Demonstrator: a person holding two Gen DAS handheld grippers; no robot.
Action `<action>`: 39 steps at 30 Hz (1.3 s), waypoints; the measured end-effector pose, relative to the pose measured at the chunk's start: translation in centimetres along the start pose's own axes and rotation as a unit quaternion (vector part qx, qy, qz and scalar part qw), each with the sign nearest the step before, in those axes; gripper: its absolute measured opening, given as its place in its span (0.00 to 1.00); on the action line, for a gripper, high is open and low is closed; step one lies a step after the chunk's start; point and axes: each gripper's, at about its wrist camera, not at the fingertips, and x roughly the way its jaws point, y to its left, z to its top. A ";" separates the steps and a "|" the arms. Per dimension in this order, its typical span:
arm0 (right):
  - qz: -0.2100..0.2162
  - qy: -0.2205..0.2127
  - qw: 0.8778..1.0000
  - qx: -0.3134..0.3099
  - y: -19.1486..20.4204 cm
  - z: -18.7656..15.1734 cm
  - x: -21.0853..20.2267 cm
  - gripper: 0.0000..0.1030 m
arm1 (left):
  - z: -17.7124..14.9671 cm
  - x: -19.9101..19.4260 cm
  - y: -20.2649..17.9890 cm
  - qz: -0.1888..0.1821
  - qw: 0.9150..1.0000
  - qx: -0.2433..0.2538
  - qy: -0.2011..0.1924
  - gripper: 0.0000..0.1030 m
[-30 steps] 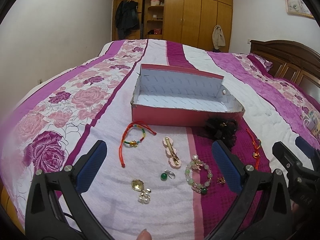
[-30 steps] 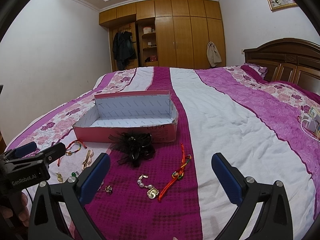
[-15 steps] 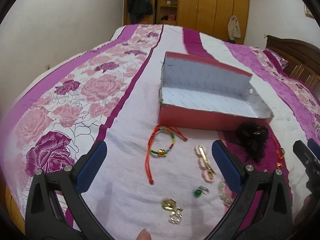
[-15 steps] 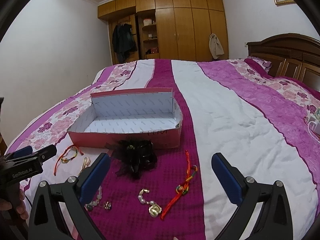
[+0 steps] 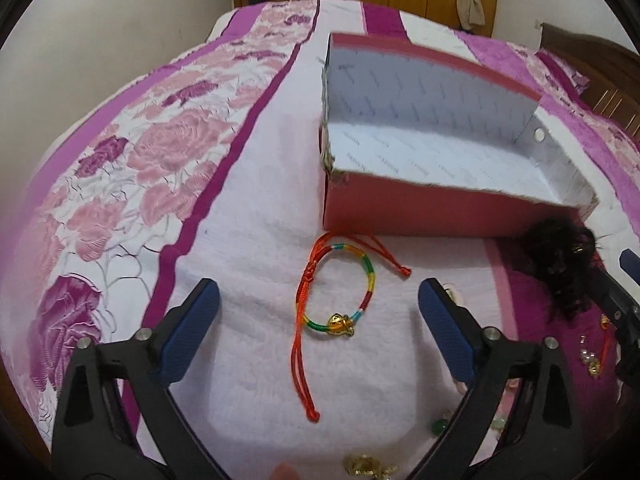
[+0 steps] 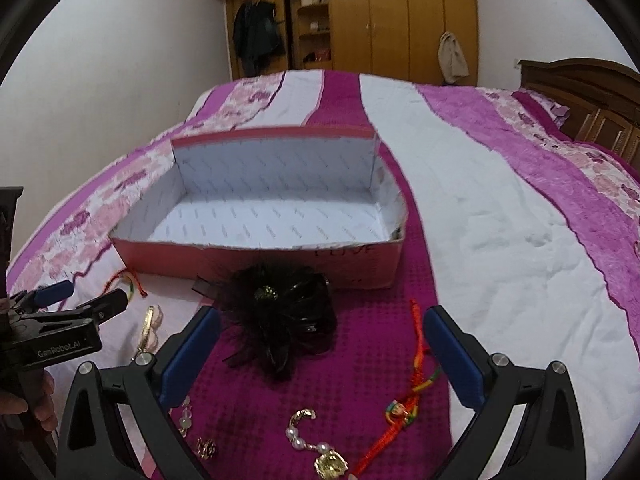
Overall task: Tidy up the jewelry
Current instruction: 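Grasp the rainbow string bracelet with the left tool while the right tool grasps the black feather clip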
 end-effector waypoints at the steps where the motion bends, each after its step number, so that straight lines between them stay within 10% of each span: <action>1: 0.000 0.007 1.000 -0.003 0.2 0.0 0.5 1.00 | 0.0 0.4 0.1 0.000 1.000 -0.001 0.006 0.87; 23: 0.011 0.117 0.993 -0.016 1.0 -1.3 6.4 0.86 | -0.4 2.2 -0.2 -0.003 0.999 0.028 0.028 0.84; 29: 0.017 0.110 0.993 -0.029 1.7 -0.8 5.8 0.51 | -0.5 0.9 -0.3 -0.013 0.999 0.037 0.011 0.44; 33: 0.026 0.111 0.993 -0.028 1.7 -0.6 5.3 0.49 | -0.5 0.3 0.1 -0.027 0.999 0.021 0.007 0.12; 39: 0.040 0.110 0.993 -0.012 1.4 -0.5 4.2 0.49 | -0.5 -0.8 0.2 -0.041 0.999 0.016 -0.001 0.02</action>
